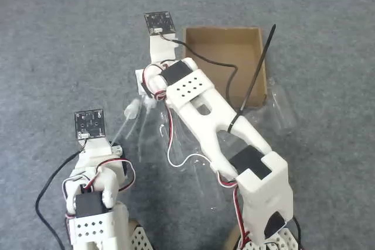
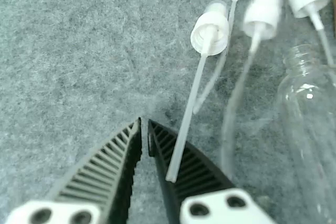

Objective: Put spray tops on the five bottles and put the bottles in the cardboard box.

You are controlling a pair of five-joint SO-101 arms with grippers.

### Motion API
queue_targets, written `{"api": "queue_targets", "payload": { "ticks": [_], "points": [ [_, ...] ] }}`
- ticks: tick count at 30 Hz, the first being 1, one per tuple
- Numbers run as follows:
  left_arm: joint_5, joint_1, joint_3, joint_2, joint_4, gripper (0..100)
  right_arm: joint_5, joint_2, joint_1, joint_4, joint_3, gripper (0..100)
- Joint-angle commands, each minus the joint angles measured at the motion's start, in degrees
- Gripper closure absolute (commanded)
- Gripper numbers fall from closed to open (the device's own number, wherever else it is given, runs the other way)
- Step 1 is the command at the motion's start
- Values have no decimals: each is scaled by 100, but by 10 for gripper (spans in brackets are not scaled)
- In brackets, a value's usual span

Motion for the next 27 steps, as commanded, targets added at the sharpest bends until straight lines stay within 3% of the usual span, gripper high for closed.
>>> {"api": "queue_targets", "payload": {
  "ticks": [1, 5, 11, 19, 27],
  "points": [
    [9, -26, -22, -44, -26, 988, -44, -330, -22, 84, -343, 812],
    [9, -26, -22, -44, -26, 988, -9, -866, 48, 637, -343, 812],
    [9, -26, -22, -44, -26, 988, 686, -1833, 418, 1754, -343, 811],
    [9, -26, -22, -44, -26, 988, 2998, -2879, 2105, 2800, -334, 807],
    [9, -26, -22, -44, -26, 988, 3692, -2563, 3679, 2378, -97, 807]
  ]
}}
